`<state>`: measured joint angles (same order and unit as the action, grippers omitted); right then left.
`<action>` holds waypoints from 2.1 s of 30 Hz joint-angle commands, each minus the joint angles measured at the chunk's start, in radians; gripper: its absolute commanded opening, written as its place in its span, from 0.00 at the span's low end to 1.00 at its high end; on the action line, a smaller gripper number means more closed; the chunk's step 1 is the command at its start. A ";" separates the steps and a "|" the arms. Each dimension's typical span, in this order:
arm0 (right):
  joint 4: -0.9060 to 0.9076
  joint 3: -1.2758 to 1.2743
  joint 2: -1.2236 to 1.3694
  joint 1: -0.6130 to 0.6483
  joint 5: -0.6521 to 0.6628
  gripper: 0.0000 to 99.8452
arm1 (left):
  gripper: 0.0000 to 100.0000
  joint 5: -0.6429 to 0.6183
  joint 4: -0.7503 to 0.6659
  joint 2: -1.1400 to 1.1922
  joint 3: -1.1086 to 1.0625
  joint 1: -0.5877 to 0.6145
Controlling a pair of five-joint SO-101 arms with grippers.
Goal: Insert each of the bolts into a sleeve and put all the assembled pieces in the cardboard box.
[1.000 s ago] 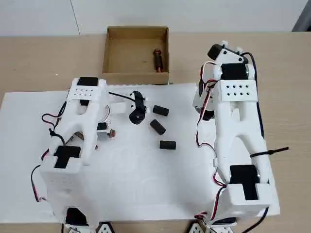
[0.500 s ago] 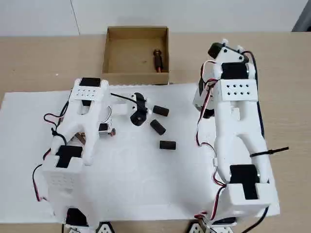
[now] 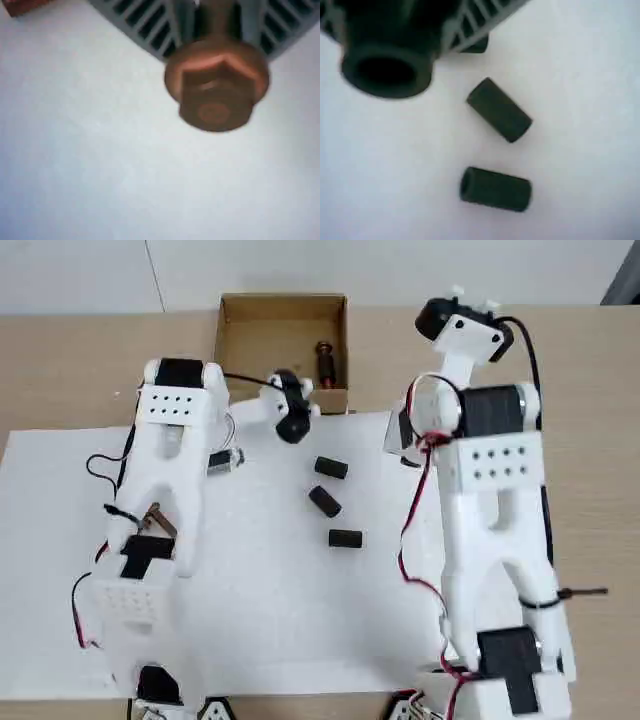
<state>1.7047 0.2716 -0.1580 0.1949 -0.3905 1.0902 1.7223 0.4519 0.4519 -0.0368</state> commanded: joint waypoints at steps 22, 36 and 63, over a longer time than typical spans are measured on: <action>0.018 -0.393 -0.745 -0.002 0.181 0.00 | 0.01 -0.842 0.025 -0.825 -0.102 -0.193; -0.248 -0.875 -1.129 -0.002 0.180 0.00 | 0.01 -1.168 -0.206 -1.306 -0.690 -0.193; -0.878 -1.582 -1.477 0.369 0.184 0.00 | 0.01 -1.551 -0.651 -2.163 -1.540 -0.203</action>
<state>0.8961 -1.2658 -1.5819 0.4925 -0.2171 -0.4442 1.1055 -1.6978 -1.0932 -0.2286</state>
